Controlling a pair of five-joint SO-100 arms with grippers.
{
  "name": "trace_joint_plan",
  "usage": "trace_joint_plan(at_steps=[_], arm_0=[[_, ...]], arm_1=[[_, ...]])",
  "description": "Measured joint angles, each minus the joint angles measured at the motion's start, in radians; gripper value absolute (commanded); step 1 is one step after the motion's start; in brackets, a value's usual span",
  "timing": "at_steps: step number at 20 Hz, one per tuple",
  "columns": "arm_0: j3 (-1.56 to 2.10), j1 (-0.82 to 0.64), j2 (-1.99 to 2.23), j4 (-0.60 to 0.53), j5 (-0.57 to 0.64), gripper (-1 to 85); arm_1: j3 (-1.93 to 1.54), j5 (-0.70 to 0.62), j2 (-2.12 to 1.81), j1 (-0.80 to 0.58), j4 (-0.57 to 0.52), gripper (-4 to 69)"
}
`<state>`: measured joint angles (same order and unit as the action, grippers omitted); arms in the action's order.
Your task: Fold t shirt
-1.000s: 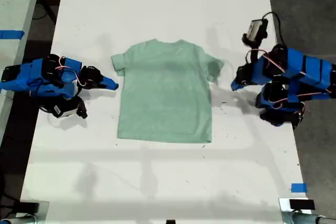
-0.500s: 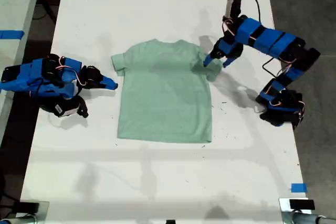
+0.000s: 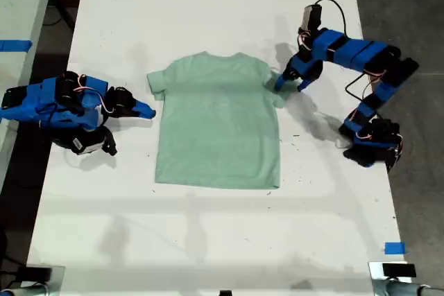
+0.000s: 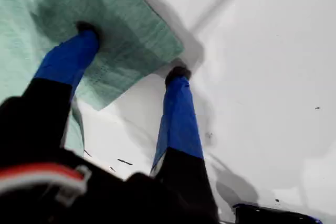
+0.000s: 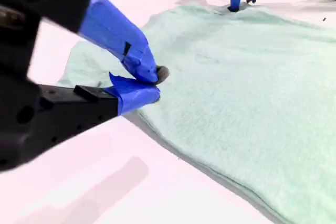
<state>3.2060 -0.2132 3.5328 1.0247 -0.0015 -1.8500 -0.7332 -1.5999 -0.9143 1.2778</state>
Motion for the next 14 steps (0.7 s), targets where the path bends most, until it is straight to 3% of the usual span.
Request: trace_joint_plan(at_steps=[4,8,11,14], arm_0=[[0.000,0.000,0.000,0.000,0.000,0.2],[0.000,0.000,0.000,0.000,0.000,0.2],[0.000,0.000,0.000,0.000,0.000,0.2],[0.000,0.000,0.000,0.000,0.000,0.1]], arm_1=[[-0.110,-0.002,-0.041,-0.012,-0.121,22.2],[-0.143,0.006,-0.044,-0.012,-0.204,1.3],[-0.126,0.018,-0.003,-0.011,-0.235,1.0],[-0.084,0.025,0.015,-0.005,-0.196,0.9]])
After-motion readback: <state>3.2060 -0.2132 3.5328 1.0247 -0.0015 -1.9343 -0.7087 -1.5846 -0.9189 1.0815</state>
